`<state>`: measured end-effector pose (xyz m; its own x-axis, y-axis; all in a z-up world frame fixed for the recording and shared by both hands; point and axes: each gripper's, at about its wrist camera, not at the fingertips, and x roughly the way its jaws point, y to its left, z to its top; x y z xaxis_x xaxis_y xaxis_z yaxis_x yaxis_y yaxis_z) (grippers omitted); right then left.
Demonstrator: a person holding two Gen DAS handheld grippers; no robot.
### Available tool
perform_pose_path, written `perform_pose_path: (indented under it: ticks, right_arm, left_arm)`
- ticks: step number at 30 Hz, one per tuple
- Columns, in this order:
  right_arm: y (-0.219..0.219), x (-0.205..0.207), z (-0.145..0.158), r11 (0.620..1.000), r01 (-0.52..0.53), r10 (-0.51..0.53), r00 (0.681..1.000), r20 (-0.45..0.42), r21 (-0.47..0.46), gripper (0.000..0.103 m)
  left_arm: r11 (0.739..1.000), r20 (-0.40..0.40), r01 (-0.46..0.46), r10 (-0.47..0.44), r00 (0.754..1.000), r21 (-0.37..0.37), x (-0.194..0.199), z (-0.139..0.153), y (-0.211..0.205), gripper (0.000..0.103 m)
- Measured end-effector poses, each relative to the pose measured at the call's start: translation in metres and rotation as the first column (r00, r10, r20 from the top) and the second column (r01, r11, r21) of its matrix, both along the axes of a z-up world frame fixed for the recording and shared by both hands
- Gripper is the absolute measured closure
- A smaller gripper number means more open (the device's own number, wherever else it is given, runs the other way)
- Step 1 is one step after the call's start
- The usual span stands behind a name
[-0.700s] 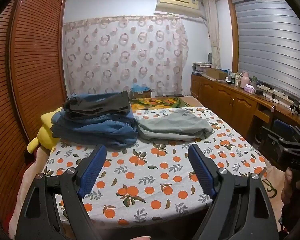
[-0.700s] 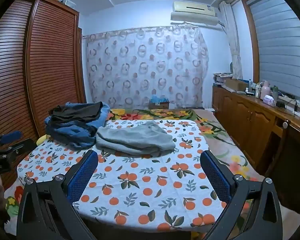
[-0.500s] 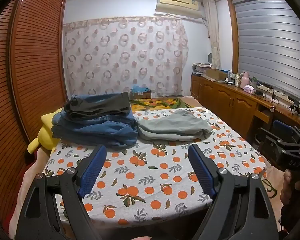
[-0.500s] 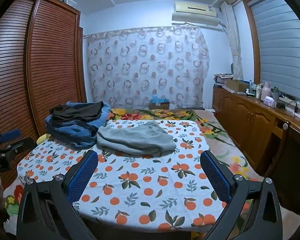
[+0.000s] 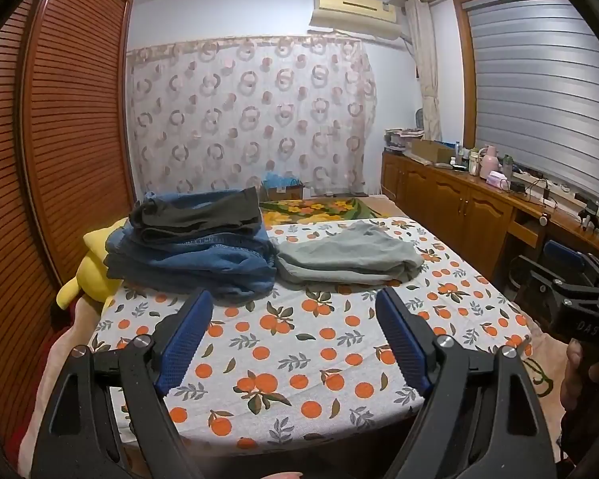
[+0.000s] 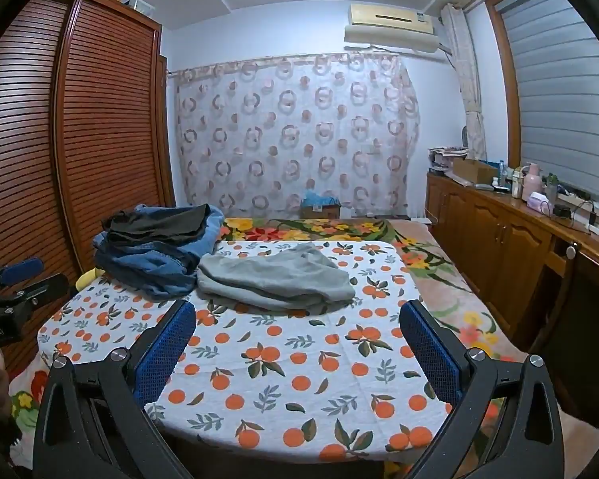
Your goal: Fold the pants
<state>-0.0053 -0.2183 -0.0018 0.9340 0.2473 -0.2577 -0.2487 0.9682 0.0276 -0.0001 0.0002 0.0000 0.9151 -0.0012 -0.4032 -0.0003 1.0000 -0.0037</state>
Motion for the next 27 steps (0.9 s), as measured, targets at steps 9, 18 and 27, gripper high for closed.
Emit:
perform_pose_path:
  ticks: [9, 18, 27]
  right_arm:
    - [0.0009, 0.0002, -0.0012, 1.000, -0.002, 0.002, 1.000, 0.001, 0.002, 0.001]
    - [0.0016, 0.0003, -0.0007, 1.000, -0.005, 0.005, 1.000, 0.001, 0.001, 0.001]
    - [0.0025, -0.0011, -0.0005, 1.000, -0.008, 0.008, 1.000, 0.005, 0.004, 0.001]
  left_arm:
    - [1.000, 0.002, 0.000, 0.000, 1.000, -0.003, 0.0000, -0.0002, 0.0004, 0.019]
    - [1.000, 0.006, -0.003, 0.003, 1.000, -0.008, 0.0029, -0.0002, 0.0026, 0.019]
    - [1.000, 0.009, -0.004, 0.004, 1.000, -0.009, 0.0028, -0.0003, 0.0025, 0.019]
